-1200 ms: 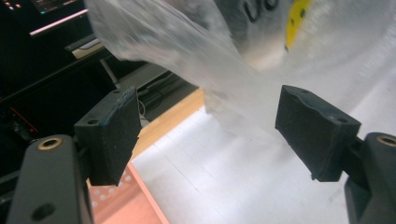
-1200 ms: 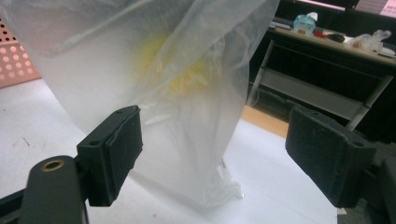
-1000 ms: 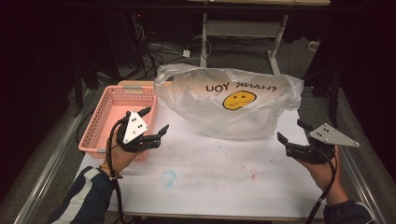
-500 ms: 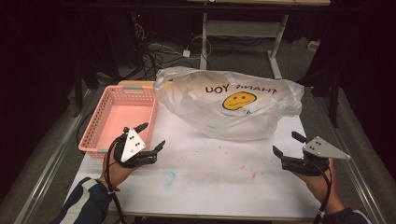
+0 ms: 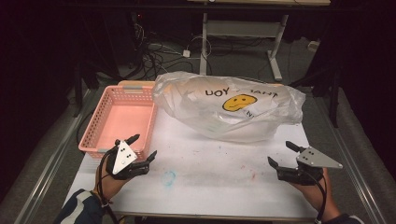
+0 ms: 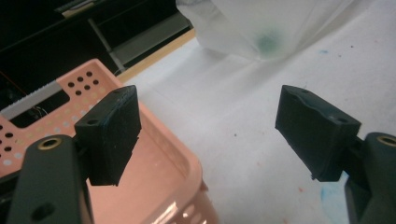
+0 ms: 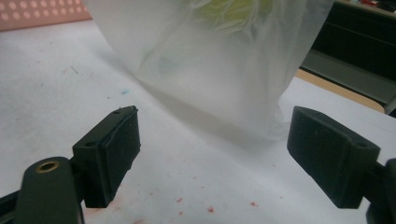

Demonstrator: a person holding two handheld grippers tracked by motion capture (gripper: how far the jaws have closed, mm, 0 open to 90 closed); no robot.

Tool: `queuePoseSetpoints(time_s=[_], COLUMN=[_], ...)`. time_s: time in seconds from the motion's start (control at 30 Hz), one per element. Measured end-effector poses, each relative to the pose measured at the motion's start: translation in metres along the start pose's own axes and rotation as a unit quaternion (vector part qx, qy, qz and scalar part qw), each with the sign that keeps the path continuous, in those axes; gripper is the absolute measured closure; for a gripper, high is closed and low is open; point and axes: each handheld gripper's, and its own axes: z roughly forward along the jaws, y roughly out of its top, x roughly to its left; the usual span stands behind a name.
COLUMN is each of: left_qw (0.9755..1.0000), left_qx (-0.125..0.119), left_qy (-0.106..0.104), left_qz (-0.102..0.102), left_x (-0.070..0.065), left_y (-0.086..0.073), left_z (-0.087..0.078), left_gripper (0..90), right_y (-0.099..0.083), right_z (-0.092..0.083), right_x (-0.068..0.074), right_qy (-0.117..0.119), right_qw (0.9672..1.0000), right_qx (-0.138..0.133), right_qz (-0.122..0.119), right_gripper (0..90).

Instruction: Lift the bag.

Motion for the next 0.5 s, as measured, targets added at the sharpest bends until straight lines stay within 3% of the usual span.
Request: queuePoseSetpoints(time_s=[0.13, 0.27, 0.5], left_qw=[0.9999, 0.9997, 0.9997], left_qx=[0.014, 0.026, 0.025], left_qy=[0.003, 0.004, 0.004], left_qz=[0.003, 0.003, 0.000], left_x=[-0.002, -0.002, -0.001], left_y=[-0.010, -0.016, -0.016], left_z=[-0.005, -0.008, -0.012], left_gripper=[21.9, 21.9, 21.9], right_y=[-0.004, -0.006, -0.005], right_z=[0.002, 0.001, -0.003], right_x=[0.005, 0.007, 0.006], right_qy=[0.003, 0.003, -0.006], right_qw=[0.9999, 0.9999, 0.9999], right_qx=[0.007, 0.012, 0.007], right_qz=[-0.014, -0.012, -0.010], right_gripper=[17.5, 17.1, 17.1])
